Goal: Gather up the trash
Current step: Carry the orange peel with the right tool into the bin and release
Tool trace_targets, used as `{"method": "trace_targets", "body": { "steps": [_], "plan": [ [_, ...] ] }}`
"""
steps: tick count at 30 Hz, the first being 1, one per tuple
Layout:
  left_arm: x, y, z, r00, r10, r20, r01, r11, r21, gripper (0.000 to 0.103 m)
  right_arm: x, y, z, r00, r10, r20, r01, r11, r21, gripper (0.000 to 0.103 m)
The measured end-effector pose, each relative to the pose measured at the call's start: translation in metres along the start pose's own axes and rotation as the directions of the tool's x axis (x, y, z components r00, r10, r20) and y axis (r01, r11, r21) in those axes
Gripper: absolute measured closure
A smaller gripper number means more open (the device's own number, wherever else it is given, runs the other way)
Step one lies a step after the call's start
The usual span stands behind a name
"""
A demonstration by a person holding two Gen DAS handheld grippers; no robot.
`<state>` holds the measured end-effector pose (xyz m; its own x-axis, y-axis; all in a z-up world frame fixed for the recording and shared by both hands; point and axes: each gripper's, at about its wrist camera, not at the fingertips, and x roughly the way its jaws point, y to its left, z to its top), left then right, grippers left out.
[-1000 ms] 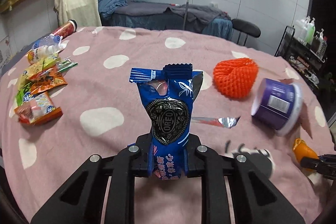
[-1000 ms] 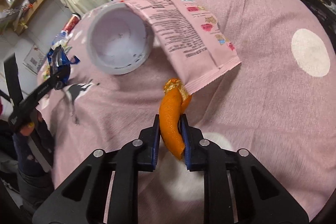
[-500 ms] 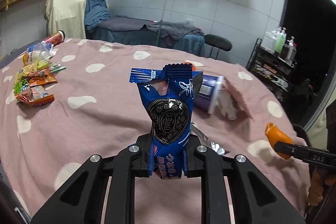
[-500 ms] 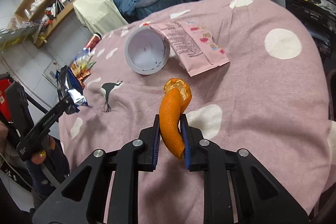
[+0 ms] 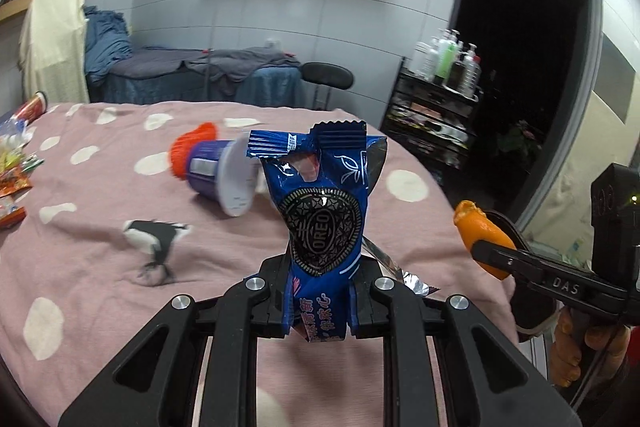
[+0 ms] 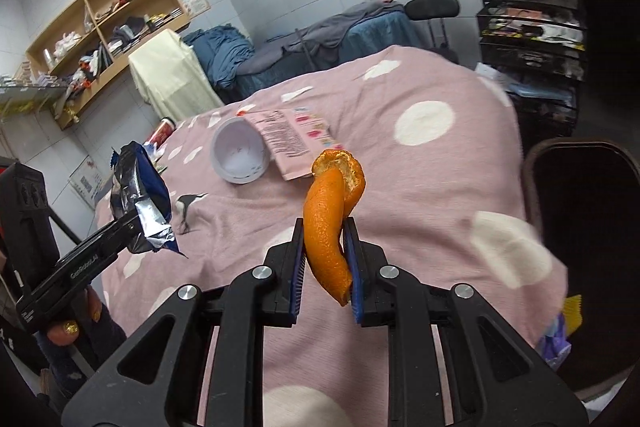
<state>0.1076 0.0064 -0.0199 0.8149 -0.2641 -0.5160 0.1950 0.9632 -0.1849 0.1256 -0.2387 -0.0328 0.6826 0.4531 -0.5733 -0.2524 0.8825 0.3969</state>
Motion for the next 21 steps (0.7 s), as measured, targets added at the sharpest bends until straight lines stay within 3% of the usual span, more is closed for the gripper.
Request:
{"method": "trace_targets", "body": {
  "steps": [11, 21],
  "plan": [
    [0.029, -0.08, -0.003, 0.987, -0.151, -0.059, 0.158, 0.978, 0.137, 0.084, -0.036, -0.067, -0.004, 0.987, -0.145, 0.074, 0.135, 0.983, 0.123, 0.083],
    [0.057, -0.13, -0.006, 0.967, -0.222, -0.125, 0.244, 0.946, 0.211, 0.084, -0.036, -0.121, -0.009, 0.962, -0.267, 0.052, 0.252, 0.947, 0.2, 0.083]
  ]
}}
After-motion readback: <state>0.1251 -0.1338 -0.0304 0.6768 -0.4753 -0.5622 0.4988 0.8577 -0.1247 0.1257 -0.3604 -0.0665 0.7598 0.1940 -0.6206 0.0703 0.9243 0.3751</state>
